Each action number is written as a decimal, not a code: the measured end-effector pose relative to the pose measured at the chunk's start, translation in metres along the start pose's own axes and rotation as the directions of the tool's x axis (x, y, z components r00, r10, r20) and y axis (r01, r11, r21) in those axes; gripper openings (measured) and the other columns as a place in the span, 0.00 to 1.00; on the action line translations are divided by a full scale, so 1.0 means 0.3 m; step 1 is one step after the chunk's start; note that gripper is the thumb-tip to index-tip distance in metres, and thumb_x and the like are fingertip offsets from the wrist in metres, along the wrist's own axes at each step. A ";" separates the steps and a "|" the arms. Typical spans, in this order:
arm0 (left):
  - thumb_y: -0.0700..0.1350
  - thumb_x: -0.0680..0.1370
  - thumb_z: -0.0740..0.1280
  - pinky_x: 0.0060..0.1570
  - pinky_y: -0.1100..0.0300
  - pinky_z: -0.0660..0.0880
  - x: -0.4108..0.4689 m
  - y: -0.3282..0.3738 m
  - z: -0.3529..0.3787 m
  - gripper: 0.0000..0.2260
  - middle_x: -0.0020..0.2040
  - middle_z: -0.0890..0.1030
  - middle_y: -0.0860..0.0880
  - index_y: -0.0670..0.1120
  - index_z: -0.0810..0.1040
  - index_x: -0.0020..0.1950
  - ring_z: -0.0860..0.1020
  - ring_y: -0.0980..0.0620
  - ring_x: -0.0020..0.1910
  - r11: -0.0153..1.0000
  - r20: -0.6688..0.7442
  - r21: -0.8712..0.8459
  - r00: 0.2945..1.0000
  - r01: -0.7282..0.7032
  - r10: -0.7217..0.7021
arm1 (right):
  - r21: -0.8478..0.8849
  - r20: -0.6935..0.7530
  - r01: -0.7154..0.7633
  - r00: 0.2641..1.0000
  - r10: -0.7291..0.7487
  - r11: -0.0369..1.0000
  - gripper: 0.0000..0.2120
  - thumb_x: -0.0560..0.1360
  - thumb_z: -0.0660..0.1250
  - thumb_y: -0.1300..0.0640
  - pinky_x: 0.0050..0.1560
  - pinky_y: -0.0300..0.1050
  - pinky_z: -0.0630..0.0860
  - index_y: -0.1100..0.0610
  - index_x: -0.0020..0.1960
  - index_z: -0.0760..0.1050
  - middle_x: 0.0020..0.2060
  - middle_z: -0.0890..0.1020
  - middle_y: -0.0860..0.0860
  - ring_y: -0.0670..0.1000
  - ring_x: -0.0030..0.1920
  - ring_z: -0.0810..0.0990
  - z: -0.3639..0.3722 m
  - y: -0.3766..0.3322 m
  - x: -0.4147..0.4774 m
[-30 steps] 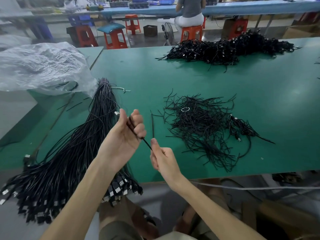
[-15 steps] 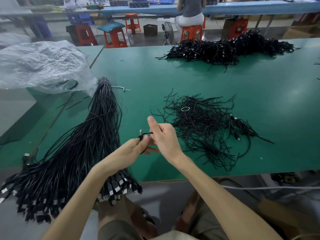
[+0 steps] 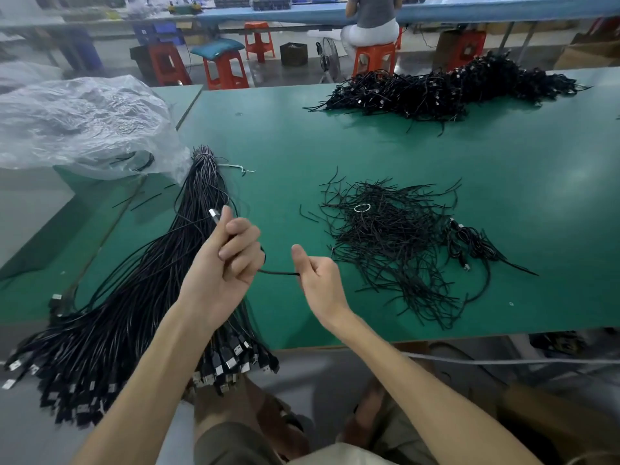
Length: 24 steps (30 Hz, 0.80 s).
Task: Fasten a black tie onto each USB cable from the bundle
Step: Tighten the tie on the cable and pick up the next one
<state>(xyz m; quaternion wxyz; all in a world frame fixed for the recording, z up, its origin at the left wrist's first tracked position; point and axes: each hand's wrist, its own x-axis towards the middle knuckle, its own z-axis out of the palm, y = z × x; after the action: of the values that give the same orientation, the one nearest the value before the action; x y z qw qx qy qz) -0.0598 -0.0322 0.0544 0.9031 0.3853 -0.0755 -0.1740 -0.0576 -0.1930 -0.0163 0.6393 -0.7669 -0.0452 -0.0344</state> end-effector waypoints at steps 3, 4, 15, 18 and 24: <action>0.60 0.84 0.58 0.27 0.65 0.60 -0.028 0.005 0.005 0.21 0.27 0.64 0.55 0.53 0.72 0.34 0.60 0.55 0.25 0.812 0.099 0.579 0.983 0.068 -0.153 | -0.204 -0.012 0.067 0.997 -0.071 0.977 0.30 0.86 0.60 0.48 0.30 0.48 0.52 0.51 0.27 0.54 0.21 0.57 0.45 0.46 0.24 0.54 -0.050 -0.032 0.059; 0.61 0.84 0.57 0.27 0.64 0.62 -0.031 -0.008 0.008 0.22 0.28 0.67 0.53 0.52 0.74 0.35 0.62 0.53 0.25 0.649 0.091 0.757 0.971 0.078 -0.223 | -0.262 -0.003 0.114 0.993 -0.119 0.958 0.30 0.86 0.59 0.49 0.30 0.48 0.53 0.51 0.27 0.54 0.21 0.57 0.45 0.47 0.24 0.56 -0.063 -0.051 0.077; 0.58 0.85 0.52 0.71 0.58 0.67 0.018 -0.103 -0.033 0.25 0.65 0.82 0.55 0.44 0.75 0.71 0.77 0.60 0.67 0.816 -0.094 0.574 0.995 0.062 -0.009 | -0.174 0.084 0.270 0.962 -0.259 0.947 0.31 0.87 0.55 0.46 0.29 0.50 0.68 0.58 0.27 0.69 0.21 0.72 0.53 0.52 0.22 0.68 -0.019 -0.095 0.034; 0.55 0.86 0.52 0.69 0.56 0.72 0.050 -0.094 -0.026 0.25 0.68 0.81 0.45 0.39 0.71 0.74 0.77 0.52 0.69 0.956 -0.122 0.294 0.991 -0.014 0.052 | -0.070 0.062 0.191 0.980 -0.187 0.979 0.30 0.87 0.56 0.47 0.28 0.38 0.61 0.50 0.26 0.64 0.20 0.68 0.45 0.45 0.22 0.64 0.013 -0.058 -0.007; 0.49 0.86 0.58 0.35 0.66 0.68 0.061 -0.059 -0.037 0.13 0.37 0.71 0.57 0.45 0.80 0.56 0.64 0.57 0.28 0.981 -0.194 -0.195 0.980 -0.001 -0.038 | -0.256 0.146 0.210 0.973 -0.178 0.943 0.28 0.86 0.53 0.40 0.32 0.40 0.64 0.52 0.30 0.69 0.22 0.71 0.45 0.47 0.24 0.69 -0.014 -0.018 -0.027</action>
<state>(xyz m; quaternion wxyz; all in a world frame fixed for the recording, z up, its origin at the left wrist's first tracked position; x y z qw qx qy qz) -0.0444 -0.0428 0.0340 0.9377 0.3114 0.0350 -0.1500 -0.0662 -0.1963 -0.0113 0.5184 -0.8392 -0.1540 -0.0568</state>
